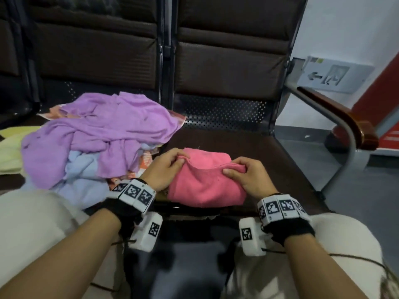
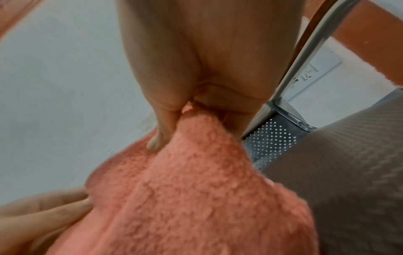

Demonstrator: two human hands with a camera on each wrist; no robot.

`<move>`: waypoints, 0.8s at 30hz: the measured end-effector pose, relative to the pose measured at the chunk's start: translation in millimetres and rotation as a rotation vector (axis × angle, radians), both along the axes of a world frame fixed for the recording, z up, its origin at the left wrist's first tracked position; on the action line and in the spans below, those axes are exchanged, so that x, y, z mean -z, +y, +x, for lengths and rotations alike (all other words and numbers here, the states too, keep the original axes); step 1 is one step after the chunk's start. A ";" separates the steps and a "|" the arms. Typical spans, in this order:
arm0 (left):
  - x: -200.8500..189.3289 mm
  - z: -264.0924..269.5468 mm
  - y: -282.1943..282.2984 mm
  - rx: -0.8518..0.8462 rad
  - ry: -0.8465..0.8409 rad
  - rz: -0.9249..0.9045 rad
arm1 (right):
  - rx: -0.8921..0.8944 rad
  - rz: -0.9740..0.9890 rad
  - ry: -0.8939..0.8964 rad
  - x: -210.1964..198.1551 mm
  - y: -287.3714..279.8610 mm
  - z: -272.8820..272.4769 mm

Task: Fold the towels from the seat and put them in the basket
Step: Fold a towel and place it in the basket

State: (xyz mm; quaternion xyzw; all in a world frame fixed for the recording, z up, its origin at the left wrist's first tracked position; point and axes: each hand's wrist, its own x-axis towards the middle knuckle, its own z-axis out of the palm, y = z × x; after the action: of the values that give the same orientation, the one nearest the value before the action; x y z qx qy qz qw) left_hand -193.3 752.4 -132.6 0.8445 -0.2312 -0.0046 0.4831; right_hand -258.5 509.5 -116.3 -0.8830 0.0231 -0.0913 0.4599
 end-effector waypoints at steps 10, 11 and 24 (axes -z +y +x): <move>3.2 110.9 -24.4 -0.144 0.043 0.018 | 0.051 -0.170 0.062 -3.3 -26.0 116.9; 7.7 121.3 -28.8 -0.168 0.061 0.036 | 0.065 -0.197 0.087 1.5 -28.9 127.8; 42.7 101.4 -28.1 -0.168 0.038 0.283 | -0.444 -0.633 0.482 20.3 -13.5 85.8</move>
State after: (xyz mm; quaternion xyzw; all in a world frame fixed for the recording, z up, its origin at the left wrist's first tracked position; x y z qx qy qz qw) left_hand -91.9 724.3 -175.3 0.9202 -0.1479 -0.0125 0.3623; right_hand -172.7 496.0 -136.6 -0.9597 -0.0894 0.2152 0.1571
